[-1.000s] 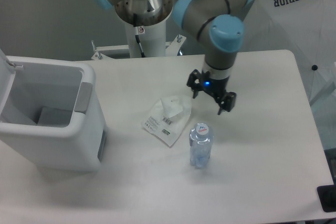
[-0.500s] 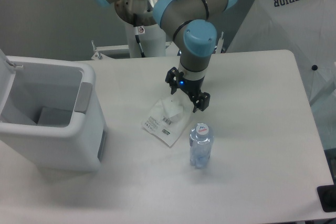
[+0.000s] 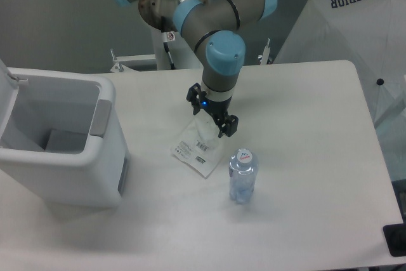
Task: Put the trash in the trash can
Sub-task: 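Lower the gripper onto the white paper and close on it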
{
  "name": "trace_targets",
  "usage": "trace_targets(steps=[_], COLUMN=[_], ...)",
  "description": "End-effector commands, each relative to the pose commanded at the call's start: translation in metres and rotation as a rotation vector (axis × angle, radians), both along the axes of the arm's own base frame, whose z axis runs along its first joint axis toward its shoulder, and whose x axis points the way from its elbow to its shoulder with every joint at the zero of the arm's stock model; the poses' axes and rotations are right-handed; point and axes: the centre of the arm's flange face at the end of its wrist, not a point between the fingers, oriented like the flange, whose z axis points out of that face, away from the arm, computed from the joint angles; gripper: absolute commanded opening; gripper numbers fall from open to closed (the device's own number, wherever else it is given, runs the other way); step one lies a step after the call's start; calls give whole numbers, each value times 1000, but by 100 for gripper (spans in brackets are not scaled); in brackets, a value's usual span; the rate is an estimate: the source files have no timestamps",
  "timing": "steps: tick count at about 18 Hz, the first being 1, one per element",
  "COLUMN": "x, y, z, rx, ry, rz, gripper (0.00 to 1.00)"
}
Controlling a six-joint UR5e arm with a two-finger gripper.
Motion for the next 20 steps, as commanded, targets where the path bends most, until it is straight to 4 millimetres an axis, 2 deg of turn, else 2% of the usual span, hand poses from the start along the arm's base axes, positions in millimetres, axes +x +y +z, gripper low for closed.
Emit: trace_targets(steps=[4,8,9,11,13,16,18,20], x=[1,-2,-2,-3,-4,-6,-7,-7], y=[8,7,7,8,8,9,10,10], z=[-5,-13,-12,-11,-11,-11,-10,-7], rx=[-7,-44,-44,-41,-42,-32,-30,-27], ry=[-4,9,11,15,17,29,33,36], rz=[29,32,32,30,32,38,38,38], gripper=[100,100,93,64,39,11,1,0])
